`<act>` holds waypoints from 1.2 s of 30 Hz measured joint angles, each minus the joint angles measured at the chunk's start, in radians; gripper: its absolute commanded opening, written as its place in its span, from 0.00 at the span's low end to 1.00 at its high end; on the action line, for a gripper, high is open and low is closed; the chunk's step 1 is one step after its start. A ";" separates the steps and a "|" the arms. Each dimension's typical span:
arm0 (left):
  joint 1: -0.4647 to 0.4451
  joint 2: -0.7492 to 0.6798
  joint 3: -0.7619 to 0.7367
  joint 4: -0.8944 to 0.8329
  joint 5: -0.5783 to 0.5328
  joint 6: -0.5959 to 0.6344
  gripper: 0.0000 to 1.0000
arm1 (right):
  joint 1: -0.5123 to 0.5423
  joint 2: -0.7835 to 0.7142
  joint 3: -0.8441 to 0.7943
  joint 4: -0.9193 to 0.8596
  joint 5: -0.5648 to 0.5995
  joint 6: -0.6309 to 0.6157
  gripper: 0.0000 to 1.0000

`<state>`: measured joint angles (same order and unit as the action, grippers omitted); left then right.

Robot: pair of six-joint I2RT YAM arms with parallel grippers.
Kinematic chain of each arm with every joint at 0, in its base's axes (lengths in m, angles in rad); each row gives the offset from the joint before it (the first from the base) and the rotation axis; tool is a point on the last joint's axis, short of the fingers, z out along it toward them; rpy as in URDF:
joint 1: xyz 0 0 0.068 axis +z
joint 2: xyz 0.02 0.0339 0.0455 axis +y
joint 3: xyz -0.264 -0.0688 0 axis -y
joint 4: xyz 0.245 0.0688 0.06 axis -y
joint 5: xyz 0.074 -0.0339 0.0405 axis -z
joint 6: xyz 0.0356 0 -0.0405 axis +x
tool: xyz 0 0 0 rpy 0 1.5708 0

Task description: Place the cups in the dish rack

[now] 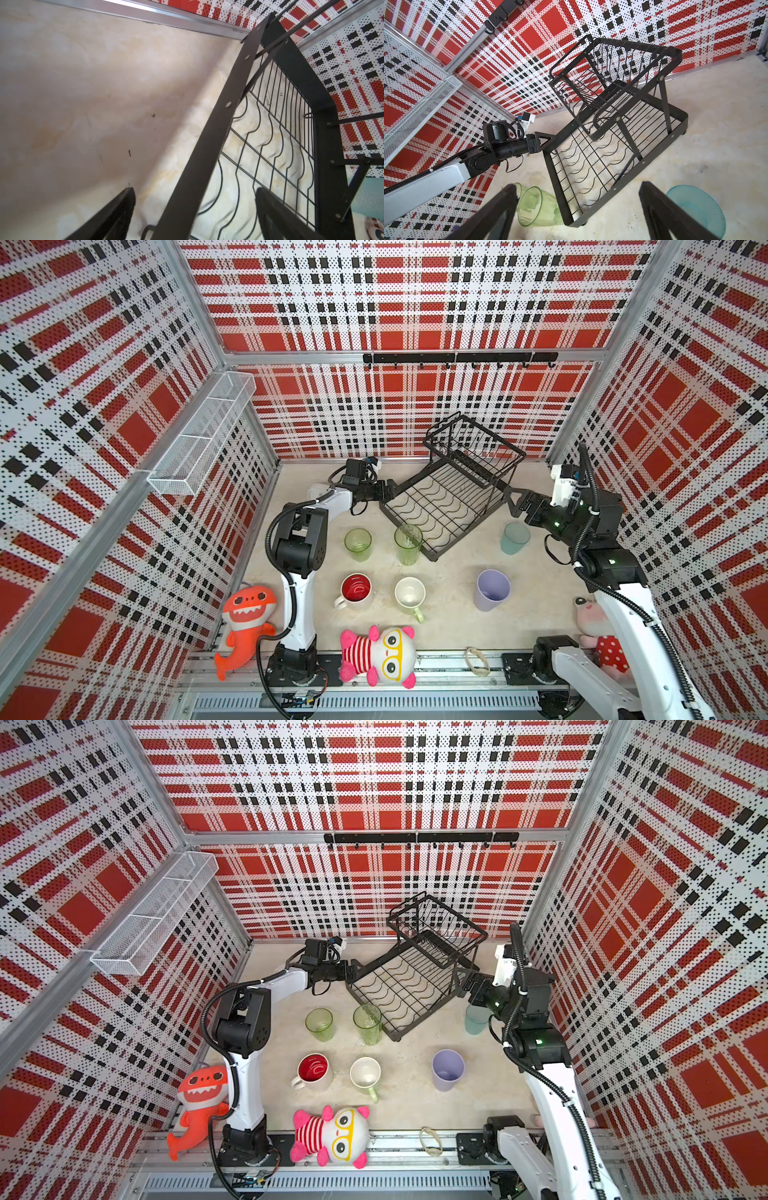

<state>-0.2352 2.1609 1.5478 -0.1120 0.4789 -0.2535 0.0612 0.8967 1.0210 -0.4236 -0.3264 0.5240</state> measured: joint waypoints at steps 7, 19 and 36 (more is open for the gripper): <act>-0.024 -0.002 -0.075 0.011 0.015 -0.011 0.92 | 0.000 0.150 -0.002 0.018 -0.126 0.089 1.00; -0.077 -0.031 -0.127 0.013 -0.007 -0.016 0.89 | -0.001 0.146 0.039 0.022 -0.062 0.068 1.00; -0.137 -0.161 -0.238 0.013 -0.016 -0.031 0.90 | -0.001 0.146 0.035 -0.081 0.084 0.033 1.00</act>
<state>-0.3721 1.9995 1.3094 -0.0994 0.4633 -0.2844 0.0605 1.0424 1.0557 -0.5045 -0.2428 0.5568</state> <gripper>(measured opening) 0.895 0.999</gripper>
